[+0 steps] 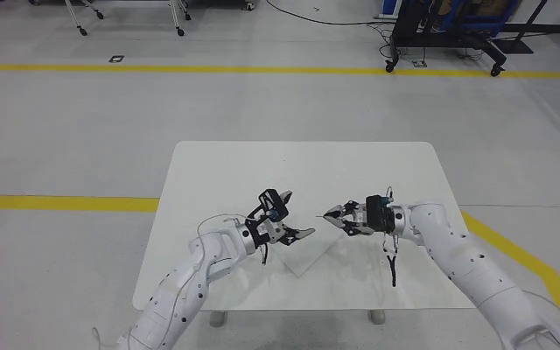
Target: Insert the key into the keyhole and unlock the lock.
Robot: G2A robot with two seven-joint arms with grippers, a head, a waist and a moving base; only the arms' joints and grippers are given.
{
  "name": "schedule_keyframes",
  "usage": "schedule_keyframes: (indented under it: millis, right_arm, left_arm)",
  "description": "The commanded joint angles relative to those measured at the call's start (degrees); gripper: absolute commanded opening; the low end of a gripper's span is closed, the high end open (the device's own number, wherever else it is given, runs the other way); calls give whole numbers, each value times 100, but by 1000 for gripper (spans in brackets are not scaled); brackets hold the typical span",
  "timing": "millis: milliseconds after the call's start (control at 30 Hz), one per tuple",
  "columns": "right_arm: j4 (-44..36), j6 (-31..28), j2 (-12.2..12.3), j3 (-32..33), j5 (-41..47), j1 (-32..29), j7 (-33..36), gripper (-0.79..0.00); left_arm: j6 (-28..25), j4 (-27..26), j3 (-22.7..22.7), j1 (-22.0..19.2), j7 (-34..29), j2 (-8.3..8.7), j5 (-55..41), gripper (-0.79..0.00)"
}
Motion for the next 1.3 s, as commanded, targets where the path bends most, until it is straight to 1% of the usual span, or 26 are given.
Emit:
schedule_keyframes:
  millis: [0,67,133,167,400,467,500,533,633,700,733,767,800,1000,1267]
  right_arm:
    - [-2,0,8,-65,18,35,0,-785]
    - [-3,0,15,-125,38,73,0,-785]
    - [-35,0,21,-205,75,108,0,-785]
    - [-39,0,27,-242,89,128,0,-785]
    - [-80,0,67,-439,112,273,-1,-785]
    - [-81,0,72,-506,99,327,-1,-785]
    - [-80,0,74,-539,103,353,-1,-785]
    - [-79,0,75,-571,114,379,-1,-785]
    - [-53,0,78,-681,142,464,-1,-785]
    - [-38,0,78,-772,156,529,-1,-785]
    - [-30,0,78,-817,179,558,-1,-785]
    - [-15,0,79,-855,200,588,-1,-785]
    - [-2,0,80,-892,212,618,-1,-785]
    - [71,0,86,-1131,179,790,-1,-785]
    - [166,33,97,-1269,199,921,-34,-785]
  left_arm:
    - [-35,31,40,-41,28,-8,-21,-406]
    - [-149,76,69,-87,70,-9,-31,-456]
    - [-272,113,82,-122,93,-4,-38,-529]
    - [-339,137,80,-133,111,0,-66,-554]
    - [-917,263,79,-253,27,30,-301,-557]
    - [-991,268,84,-276,-6,35,-341,-566]
    - [-1023,272,88,-284,-19,38,-354,-597]
    - [-1043,278,92,-289,-43,41,-360,-610]
    - [-1073,277,106,-299,-79,48,-369,-603]
    - [-1087,289,116,-306,-95,52,-383,-619]
    - [-1088,292,119,-311,-98,53,-387,-659]
    - [-1087,293,123,-314,-99,55,-391,-751]
    - [-1082,295,125,-316,-96,56,-397,-785]
    - [-1039,311,141,-341,-91,64,-390,-785]
    - [-1034,306,125,-346,-36,86,-395,-785]
